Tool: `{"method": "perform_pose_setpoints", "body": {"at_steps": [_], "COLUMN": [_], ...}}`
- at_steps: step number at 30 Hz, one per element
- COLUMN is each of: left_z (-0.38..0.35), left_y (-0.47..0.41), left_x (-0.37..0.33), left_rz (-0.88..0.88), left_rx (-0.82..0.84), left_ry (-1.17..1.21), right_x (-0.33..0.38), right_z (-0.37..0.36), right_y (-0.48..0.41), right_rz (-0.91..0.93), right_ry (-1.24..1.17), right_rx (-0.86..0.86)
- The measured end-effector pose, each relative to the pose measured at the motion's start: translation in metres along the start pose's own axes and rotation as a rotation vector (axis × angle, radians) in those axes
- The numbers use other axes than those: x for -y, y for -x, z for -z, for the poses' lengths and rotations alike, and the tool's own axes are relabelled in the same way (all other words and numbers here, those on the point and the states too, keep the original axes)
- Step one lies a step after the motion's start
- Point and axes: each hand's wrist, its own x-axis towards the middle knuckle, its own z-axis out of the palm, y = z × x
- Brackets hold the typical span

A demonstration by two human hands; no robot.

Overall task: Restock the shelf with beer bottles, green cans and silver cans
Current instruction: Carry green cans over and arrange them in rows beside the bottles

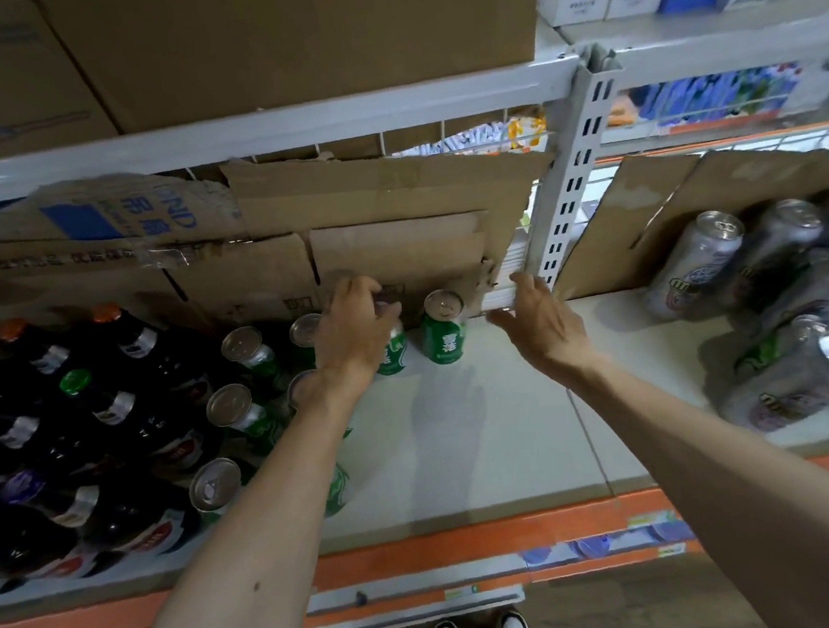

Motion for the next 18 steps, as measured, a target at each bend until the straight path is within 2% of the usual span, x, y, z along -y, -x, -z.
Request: {"method": "perform_pose_setpoints", "body": {"at_steps": [3,6,8,13,18], "left_z": [-0.006,-0.019,-0.033,-0.083,-0.126], "left_y": [0.004,0.011,0.015,0.024,0.058], "left_x": [-0.023,-0.062,-0.092,-0.175,-0.261], "left_rz": [-0.148,-0.252,-0.3,-0.388,-0.467], "left_rx": [-0.043,0.016,0.086,0.363,0.448], "left_ry": [-0.053,-0.045,-0.054,-0.054,-0.106], "right_x": [-0.022,-0.051,-0.07,-0.122,-0.194], "right_z": [0.018,0.038,0.056,0.116,0.179], "right_y": [0.024,0.054,0.074,0.118,0.173], "right_rz": [-0.024,-0.07,-0.125,-0.178,-0.337], "right_ry": [0.025,0.072,0.074,0.075,0.076], "right_rx": [-0.028,-0.058,-0.105,-0.371,-0.502]}}
